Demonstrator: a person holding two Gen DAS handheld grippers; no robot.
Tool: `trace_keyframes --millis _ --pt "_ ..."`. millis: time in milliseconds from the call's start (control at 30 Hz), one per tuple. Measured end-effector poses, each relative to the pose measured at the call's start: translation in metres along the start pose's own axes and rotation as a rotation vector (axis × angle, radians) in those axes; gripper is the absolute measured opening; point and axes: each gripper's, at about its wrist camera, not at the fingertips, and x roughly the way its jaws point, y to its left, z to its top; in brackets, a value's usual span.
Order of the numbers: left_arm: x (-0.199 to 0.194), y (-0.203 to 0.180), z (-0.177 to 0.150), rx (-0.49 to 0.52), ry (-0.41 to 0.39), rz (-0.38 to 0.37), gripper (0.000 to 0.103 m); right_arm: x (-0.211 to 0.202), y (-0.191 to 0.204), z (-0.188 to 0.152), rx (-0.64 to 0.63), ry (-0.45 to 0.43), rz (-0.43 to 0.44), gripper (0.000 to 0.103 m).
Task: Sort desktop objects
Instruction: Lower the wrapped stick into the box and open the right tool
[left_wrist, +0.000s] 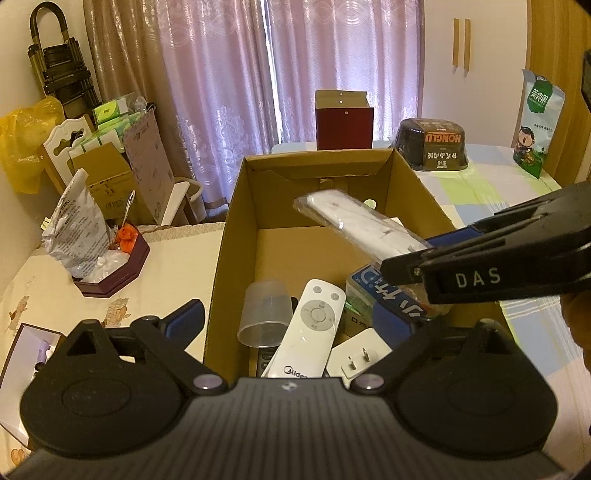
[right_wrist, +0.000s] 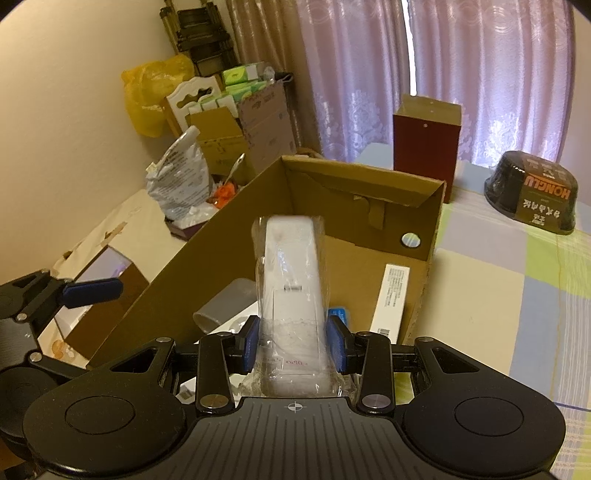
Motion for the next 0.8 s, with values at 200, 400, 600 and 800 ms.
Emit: trace_keyframes --millis 200,400,600,800 --pt "0.0 0.0002 -0.0002 -0.001 0.002 0.001 0.095 -0.0041 0.0003 0.0033 -0.003 -0.02 0.003 0.038" --pt "0.0006 -0.0005 -0.0001 -0.001 0.002 -0.002 0.095 -0.005 -0.0006 0.0036 0.001 -0.024 0.001 0.038" --pt "-0.0002 0.0008 -0.0013 -0.004 0.004 -0.002 0.095 -0.0055 -0.0019 0.0026 -0.002 -0.025 -0.01 0.038" --pt "-0.0022 0.0012 -0.0014 -0.004 0.003 0.0 0.095 -0.0078 -0.0024 0.0023 -0.008 -0.022 -0.018 0.038"
